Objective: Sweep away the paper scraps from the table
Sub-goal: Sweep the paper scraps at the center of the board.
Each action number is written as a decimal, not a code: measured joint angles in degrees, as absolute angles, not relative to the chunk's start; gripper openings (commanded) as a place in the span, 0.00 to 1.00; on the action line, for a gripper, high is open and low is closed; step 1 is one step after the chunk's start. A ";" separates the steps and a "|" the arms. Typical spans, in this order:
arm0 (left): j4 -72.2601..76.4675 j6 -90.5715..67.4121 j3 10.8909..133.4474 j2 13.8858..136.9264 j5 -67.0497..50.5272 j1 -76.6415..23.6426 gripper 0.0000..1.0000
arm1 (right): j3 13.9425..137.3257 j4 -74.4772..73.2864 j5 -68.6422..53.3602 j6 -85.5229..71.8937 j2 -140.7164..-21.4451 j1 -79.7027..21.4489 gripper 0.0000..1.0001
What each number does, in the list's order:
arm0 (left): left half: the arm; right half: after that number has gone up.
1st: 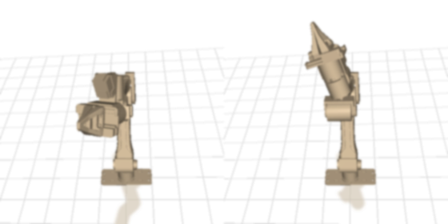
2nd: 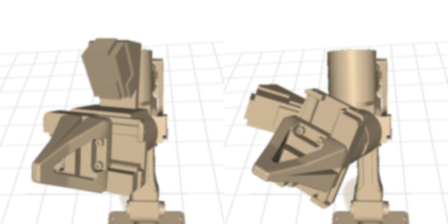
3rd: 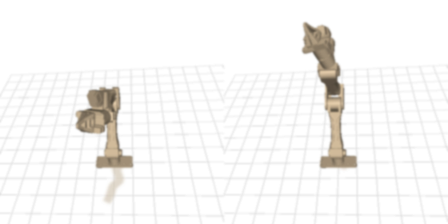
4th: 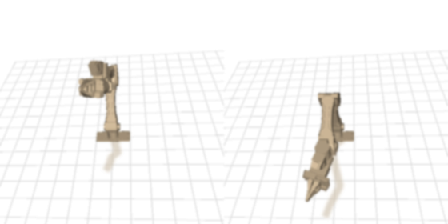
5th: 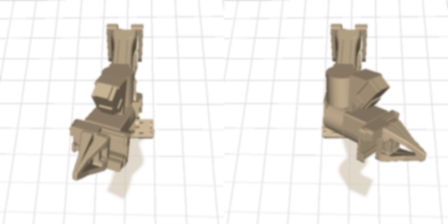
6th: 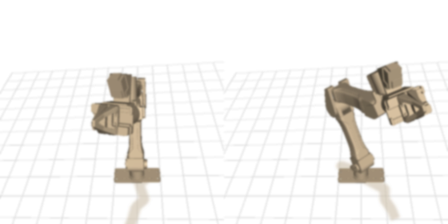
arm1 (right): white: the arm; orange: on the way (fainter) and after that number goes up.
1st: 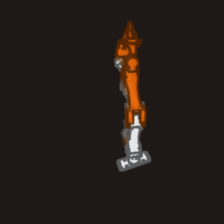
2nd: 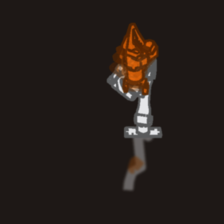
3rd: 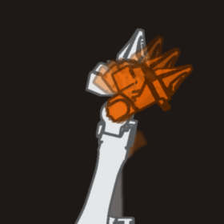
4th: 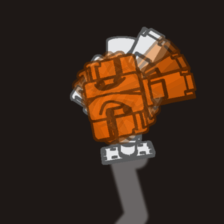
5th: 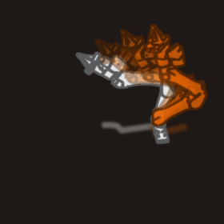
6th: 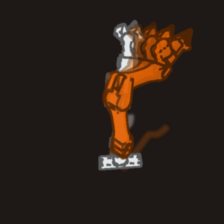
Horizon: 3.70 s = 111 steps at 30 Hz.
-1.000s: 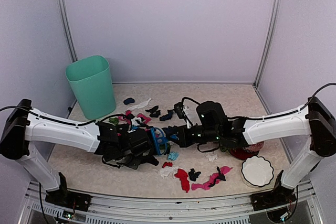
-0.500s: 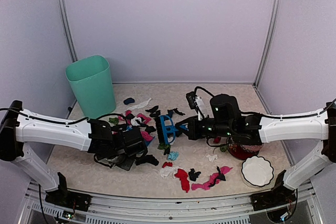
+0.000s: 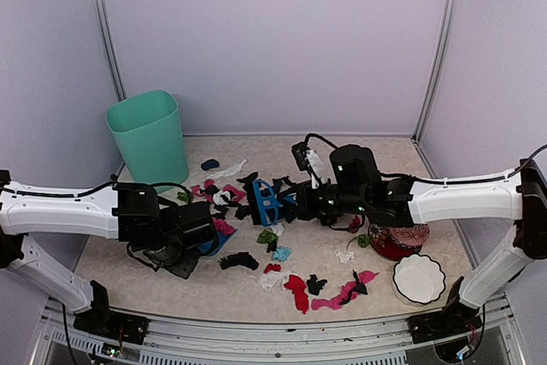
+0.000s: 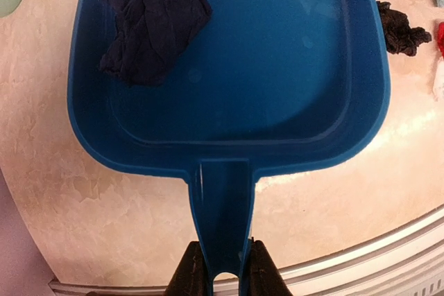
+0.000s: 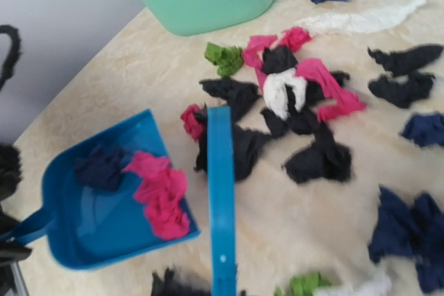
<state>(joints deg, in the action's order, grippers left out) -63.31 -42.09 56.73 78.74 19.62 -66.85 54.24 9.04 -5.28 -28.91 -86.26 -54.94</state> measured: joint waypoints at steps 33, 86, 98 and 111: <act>-76.64 -50.19 53.87 63.22 16.43 -66.30 0.00 | 103.11 21.21 -10.79 -48.84 -134.47 -54.94 0.00; -63.90 -44.91 54.54 71.31 18.68 -62.50 0.00 | 51.86 18.46 -6.15 -52.12 -88.84 -46.57 0.00; -58.76 -41.71 54.50 67.53 20.36 -56.45 0.00 | 66.37 16.73 -2.74 -24.73 -93.65 -46.48 0.00; -51.92 -40.29 54.52 63.42 20.64 -52.21 0.00 | 89.12 17.54 -1.39 11.66 -116.36 -44.77 0.00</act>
<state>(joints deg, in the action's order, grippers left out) -51.92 -40.29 54.52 63.42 20.64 -52.21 89.12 17.54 -1.39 11.66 -116.36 -44.77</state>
